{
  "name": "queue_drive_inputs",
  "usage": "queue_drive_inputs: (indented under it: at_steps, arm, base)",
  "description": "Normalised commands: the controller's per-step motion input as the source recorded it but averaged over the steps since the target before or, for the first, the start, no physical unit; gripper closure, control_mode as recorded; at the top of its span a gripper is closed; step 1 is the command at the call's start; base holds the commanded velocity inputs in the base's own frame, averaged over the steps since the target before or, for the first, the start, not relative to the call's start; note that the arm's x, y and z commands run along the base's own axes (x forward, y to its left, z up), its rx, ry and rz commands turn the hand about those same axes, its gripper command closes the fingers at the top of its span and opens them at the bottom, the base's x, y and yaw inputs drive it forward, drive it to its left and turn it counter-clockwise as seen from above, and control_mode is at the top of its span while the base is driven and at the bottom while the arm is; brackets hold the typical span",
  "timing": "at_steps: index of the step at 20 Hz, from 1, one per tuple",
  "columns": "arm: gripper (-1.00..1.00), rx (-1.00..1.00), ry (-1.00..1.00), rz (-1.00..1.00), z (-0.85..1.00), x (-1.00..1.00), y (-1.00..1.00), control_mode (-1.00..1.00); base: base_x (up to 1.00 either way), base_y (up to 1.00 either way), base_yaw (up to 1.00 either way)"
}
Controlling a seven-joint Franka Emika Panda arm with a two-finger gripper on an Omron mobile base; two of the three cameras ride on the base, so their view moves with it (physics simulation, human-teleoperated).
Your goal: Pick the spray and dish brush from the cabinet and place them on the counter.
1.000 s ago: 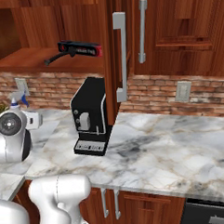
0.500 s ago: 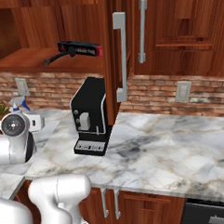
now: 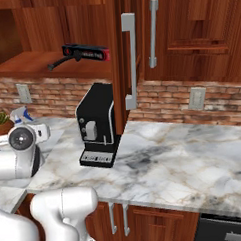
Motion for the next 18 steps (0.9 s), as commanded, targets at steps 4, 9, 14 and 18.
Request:
queue_drive_inputs:
  at_steps: [4, 9, 14, 18]
  arm:
    - [1.00, 0.01, -0.16, 0.07, -0.46, 0.10, 0.00, -1.00]
    - [1.00, 0.06, -0.15, 0.07, -0.47, 0.12, 0.00, -1.00]
    - [1.00, 0.14, -0.11, 0.08, -0.41, 0.17, 0.00, -1.00]
    - [1.00, 0.17, -0.06, 0.08, -0.33, 0.17, 0.00, -1.00]
  base:
    - [0.00, 0.00, 0.00]
    - [0.00, 0.00, 0.00]
    - [0.00, 0.00, 0.00]
    - [0.00, 0.00, 0.00]
